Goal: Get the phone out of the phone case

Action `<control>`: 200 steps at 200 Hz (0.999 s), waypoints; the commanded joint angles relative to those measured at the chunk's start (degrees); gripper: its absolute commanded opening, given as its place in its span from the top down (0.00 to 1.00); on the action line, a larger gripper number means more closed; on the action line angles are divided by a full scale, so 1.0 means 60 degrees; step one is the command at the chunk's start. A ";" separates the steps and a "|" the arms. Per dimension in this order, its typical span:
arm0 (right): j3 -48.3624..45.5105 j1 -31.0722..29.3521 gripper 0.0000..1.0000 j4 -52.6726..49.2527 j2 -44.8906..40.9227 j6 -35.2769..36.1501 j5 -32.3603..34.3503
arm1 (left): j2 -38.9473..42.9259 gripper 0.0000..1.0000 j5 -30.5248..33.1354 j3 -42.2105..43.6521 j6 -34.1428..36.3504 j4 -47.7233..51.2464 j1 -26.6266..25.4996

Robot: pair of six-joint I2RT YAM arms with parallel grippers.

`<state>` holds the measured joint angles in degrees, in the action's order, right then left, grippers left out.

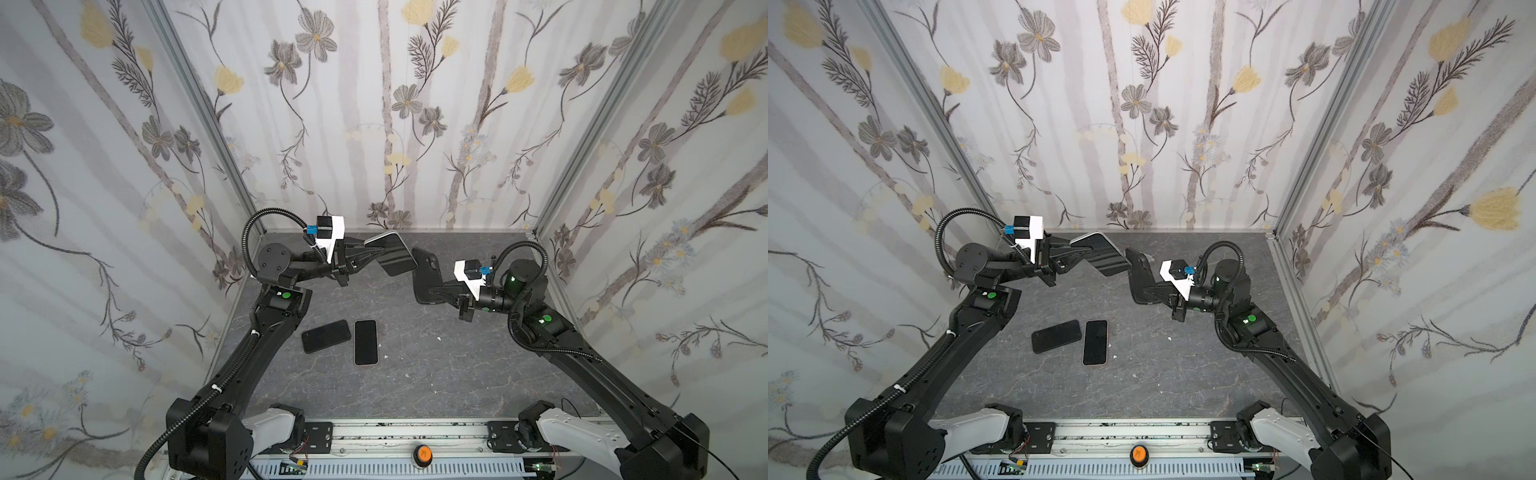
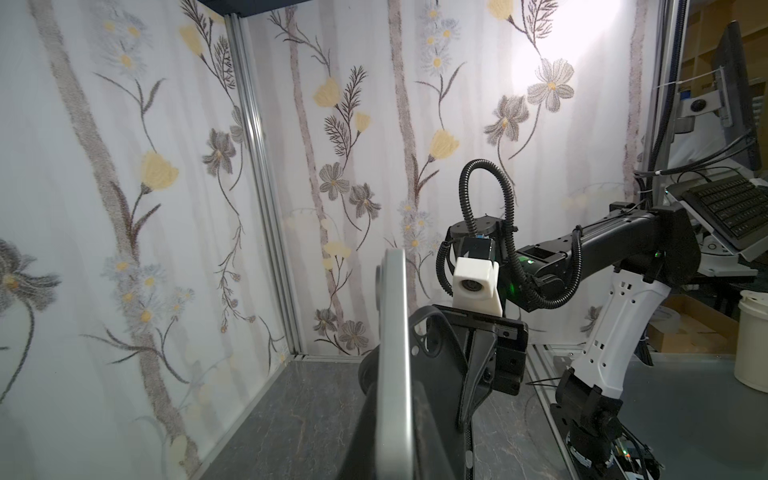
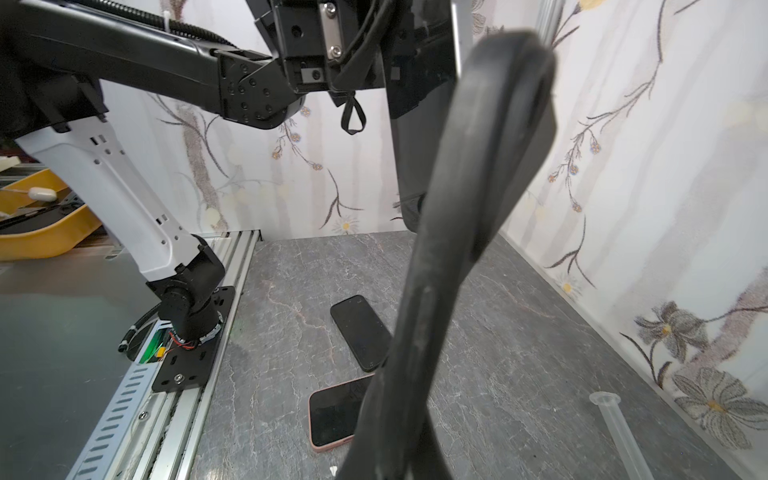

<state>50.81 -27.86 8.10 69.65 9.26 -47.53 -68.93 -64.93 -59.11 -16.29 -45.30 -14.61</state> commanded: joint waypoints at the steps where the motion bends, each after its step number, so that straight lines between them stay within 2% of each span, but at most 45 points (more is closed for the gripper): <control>1: -0.0186 0.0168 1.00 0.0417 -0.0055 -0.1011 0.1242 | 0.0156 1.00 0.0874 0.0358 -0.0029 -0.0361 0.0233; 21: -0.0158 0.0341 1.00 -0.0235 0.0159 -0.1818 0.2213 | 0.0179 1.00 0.1039 0.0829 -0.0525 -0.0311 0.0408; 50: -0.0363 0.0590 1.00 -0.0496 0.0565 -0.3994 0.3000 | 0.0135 1.00 0.1295 0.1553 -0.1008 -0.0094 0.0414; 66: -0.0485 0.0821 1.00 -0.0736 0.0815 -0.4449 0.2912 | 0.0152 1.00 0.1548 0.1862 -0.1034 0.0230 0.0390; 87: -0.0242 0.1305 1.00 -0.1495 0.1301 -0.5356 0.3732 | 0.0099 1.00 0.2032 0.1959 -0.0667 0.1270 0.0196; 118: 0.0884 0.1918 1.00 -0.3176 0.2607 -0.5032 0.4234 | -0.0452 1.00 0.3264 0.1254 0.0634 0.4134 -0.0409; 147: 0.2051 0.2178 1.00 -0.4587 0.4343 -0.4849 0.4007 | -0.1317 1.00 0.3926 0.0738 0.1301 0.5415 -0.1244; 171: 0.3022 0.2298 1.00 -0.5436 0.5578 -0.4580 0.3751 | -0.1868 1.00 0.4006 0.0519 0.1390 0.5609 -0.1938; 200: 0.3754 0.2599 1.00 -0.5941 0.6827 -0.4339 0.3040 | -0.2176 1.00 0.4084 0.0462 0.1268 0.5616 -0.2225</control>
<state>70.52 -13.39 -22.83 106.13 -18.72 -25.52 -81.19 -41.63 -55.48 -9.26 -11.07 -27.29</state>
